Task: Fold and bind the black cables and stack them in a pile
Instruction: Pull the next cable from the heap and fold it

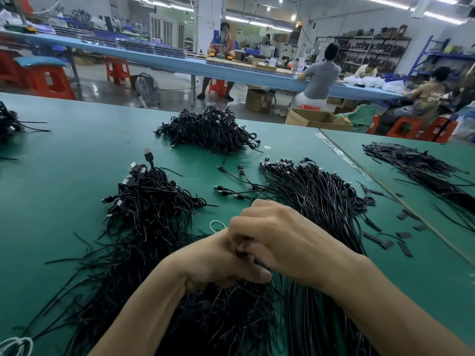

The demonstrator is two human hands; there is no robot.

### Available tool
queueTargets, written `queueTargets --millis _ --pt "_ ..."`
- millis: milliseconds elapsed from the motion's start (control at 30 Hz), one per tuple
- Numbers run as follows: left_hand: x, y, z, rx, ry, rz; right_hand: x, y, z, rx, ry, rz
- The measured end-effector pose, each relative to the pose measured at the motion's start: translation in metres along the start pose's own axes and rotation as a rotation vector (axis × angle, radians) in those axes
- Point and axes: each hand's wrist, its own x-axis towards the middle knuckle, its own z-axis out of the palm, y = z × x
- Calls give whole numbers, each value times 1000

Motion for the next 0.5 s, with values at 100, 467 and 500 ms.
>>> queueTargets --millis 100,467,500 --pt "0 -1 -1 15 -37 -14 4 -1 -1 30 -45 23" --pt "9 10 5 -547 197 231 2 8 27 258 565 411" --pt "11 8 6 -575 233 267 3 6 30 290 649 436"
